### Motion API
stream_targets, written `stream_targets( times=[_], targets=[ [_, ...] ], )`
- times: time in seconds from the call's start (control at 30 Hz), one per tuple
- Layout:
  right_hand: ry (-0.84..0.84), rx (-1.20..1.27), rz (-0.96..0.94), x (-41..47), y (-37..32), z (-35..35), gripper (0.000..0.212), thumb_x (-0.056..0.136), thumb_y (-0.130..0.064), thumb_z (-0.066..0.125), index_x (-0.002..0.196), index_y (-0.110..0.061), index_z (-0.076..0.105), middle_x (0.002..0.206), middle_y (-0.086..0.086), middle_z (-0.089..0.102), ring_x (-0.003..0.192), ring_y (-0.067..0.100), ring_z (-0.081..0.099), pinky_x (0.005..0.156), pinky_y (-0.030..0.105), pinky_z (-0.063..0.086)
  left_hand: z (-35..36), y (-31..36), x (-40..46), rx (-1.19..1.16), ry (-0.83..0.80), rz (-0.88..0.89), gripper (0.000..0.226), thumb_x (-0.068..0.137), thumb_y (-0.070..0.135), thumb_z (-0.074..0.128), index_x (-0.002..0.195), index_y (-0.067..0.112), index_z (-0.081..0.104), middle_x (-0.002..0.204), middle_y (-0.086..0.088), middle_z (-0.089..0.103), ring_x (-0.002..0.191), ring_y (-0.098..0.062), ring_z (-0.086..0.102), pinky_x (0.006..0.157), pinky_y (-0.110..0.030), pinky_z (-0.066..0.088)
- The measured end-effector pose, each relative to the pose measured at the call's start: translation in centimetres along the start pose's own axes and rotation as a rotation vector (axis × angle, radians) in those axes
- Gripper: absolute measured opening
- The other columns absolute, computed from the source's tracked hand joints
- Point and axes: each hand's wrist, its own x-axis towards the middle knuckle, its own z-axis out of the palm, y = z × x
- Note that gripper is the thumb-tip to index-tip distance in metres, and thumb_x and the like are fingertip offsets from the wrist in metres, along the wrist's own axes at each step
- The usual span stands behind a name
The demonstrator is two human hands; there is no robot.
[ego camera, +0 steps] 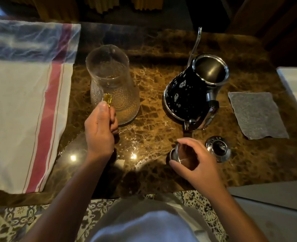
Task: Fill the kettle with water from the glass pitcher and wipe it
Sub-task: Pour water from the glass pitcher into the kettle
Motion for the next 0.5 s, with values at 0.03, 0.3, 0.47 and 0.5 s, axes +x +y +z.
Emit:
stream_targets(
  times=[0.03,0.3,0.47,0.5],
  targets=[
    [0.006,-0.026,-0.025,0.1,0.2,0.1,0.056,0.077,-0.057,0.078,0.127,-0.047,0.056,0.132,-0.038,0.049,0.125,-0.011,0.049,0.098,0.004,0.036,0.0,0.0,0.0,0.001,-0.004,0.000,0.040,0.106,0.044,0.033,0.073,0.029,0.050,0.059,0.012,0.042,0.049,-0.013,0.031,0.043,-0.031,0.023],
    [-0.036,-0.315,-0.194,0.3,1.2,1.9,0.060,0.084,-0.066,0.071,0.132,-0.032,0.062,0.144,-0.013,0.054,0.135,0.013,0.045,0.110,0.032,0.038,0.0,0.3,-0.1,0.079,0.003,0.034,0.041,0.107,0.051,0.035,0.073,0.037,0.053,0.060,0.011,0.043,0.052,-0.013,0.034,0.048,-0.037,0.027],
    [-0.084,-0.460,-0.206,0.2,0.8,2.2,0.056,0.088,-0.068,0.060,0.135,-0.038,0.054,0.150,-0.010,0.048,0.141,0.017,0.038,0.108,0.051,0.046,-0.1,0.4,-0.2,0.065,-0.011,0.013,0.039,0.106,0.047,0.033,0.073,0.036,0.052,0.060,0.009,0.041,0.052,-0.016,0.032,0.047,-0.044,0.022],
    [-0.095,-0.455,-0.191,0.1,0.5,2.1,0.059,0.090,-0.073,0.054,0.138,-0.040,0.051,0.155,-0.010,0.044,0.146,0.017,0.035,0.113,0.052,0.042,-0.2,0.3,-0.3,0.058,-0.016,0.013,0.040,0.106,0.049,0.033,0.073,0.036,0.052,0.060,0.009,0.040,0.052,-0.016,0.032,0.047,-0.045,0.022]
  ],
)
